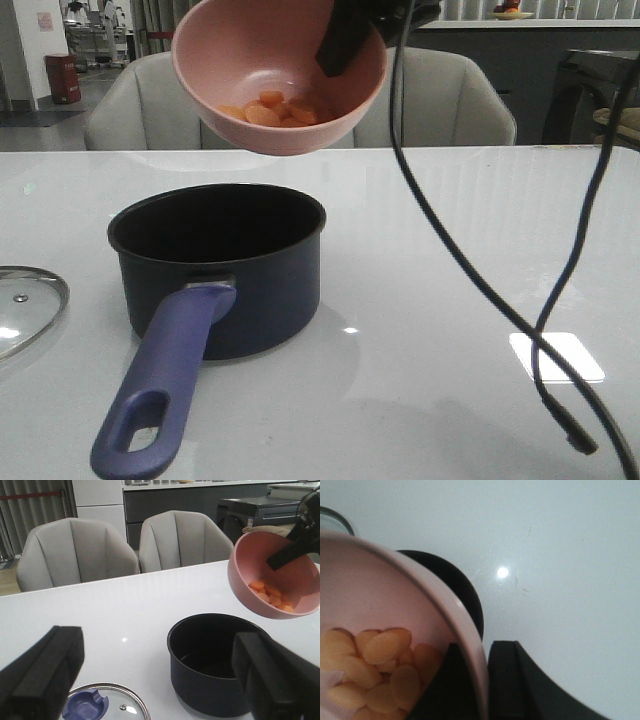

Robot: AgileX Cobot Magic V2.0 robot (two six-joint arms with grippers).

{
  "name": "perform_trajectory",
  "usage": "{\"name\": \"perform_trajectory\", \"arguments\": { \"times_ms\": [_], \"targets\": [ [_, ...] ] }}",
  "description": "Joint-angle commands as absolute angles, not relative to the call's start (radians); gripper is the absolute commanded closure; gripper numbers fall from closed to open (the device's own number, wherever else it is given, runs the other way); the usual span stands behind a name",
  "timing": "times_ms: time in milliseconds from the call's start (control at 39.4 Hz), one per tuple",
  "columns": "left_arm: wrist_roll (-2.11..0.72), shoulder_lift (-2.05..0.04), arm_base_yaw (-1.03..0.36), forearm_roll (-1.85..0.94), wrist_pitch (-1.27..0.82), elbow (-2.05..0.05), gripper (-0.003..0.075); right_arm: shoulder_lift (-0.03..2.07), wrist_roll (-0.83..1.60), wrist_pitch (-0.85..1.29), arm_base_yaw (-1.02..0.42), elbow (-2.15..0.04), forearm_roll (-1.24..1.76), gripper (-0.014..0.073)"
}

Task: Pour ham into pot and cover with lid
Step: 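Grip the bowl rim and lift the bowl over the saucepan, then tilt the pink bowl to pour the orange slices into the saucepan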

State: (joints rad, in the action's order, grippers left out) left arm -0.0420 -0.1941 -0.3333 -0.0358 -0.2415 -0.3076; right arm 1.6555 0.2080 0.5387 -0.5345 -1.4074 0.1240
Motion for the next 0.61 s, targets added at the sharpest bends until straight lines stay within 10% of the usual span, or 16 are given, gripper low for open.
{"name": "perform_trajectory", "arguments": {
  "times_ms": [0, 583],
  "targets": [
    [-0.041, -0.204, -0.342, -0.038, -0.16, -0.334, 0.0083, 1.632, 0.18, 0.405, -0.551, -1.459, 0.061, 0.0454],
    [-0.041, -0.204, -0.342, -0.038, -0.16, -0.334, 0.0083, 1.689, 0.195, -0.078, -0.561, -1.456, -0.043, 0.0454]
  ]
}}
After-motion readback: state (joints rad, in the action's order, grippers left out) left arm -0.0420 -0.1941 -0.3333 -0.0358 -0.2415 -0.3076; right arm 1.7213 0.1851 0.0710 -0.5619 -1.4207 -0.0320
